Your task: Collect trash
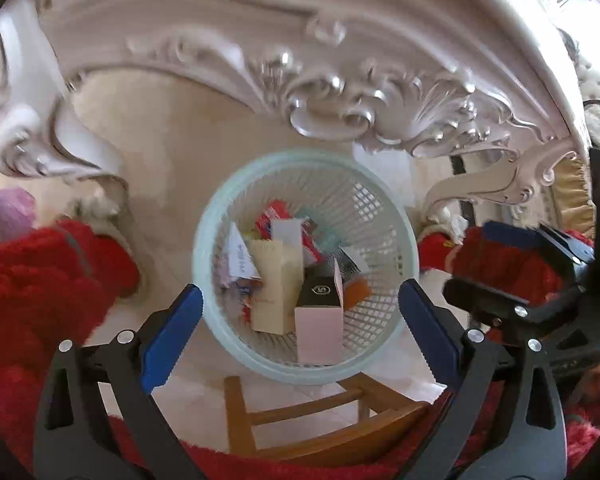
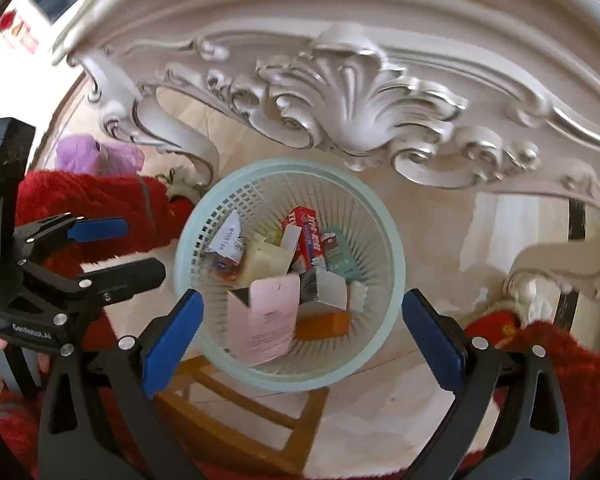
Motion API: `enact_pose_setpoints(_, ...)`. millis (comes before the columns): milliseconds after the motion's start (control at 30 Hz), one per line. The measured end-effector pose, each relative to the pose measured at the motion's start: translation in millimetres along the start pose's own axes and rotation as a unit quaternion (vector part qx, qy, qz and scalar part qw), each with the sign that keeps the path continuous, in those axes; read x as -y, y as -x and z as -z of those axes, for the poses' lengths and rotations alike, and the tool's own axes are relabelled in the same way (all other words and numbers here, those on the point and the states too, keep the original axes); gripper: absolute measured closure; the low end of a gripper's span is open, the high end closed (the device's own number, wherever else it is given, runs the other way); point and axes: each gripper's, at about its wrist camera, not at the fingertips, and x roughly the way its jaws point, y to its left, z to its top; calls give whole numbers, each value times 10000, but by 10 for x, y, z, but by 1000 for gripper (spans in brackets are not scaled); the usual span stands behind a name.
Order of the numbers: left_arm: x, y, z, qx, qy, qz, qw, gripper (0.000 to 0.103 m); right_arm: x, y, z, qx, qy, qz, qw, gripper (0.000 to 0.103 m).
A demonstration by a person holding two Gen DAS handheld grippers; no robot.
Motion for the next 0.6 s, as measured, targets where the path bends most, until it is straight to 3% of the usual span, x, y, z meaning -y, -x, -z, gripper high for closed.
enact_pose_setpoints(167,241,369,-97,427,-162,-419,9981,8,5,311,37,164,-360,212,9990,8)
enact_pose_setpoints(300,360,636,-154,651,-63,-370,9972,8,66,651,49,459,-823,186,9954,8)
enact_pose_setpoints(367,422,753,-170,761,-79,-526,9957,8,84,778,55,592,-988,247,9930,8)
enact_pose_setpoints(600,579,1135,-152,1219,-66,-819,9891,8,42,1151,131,1060,-1336,809,9820,8)
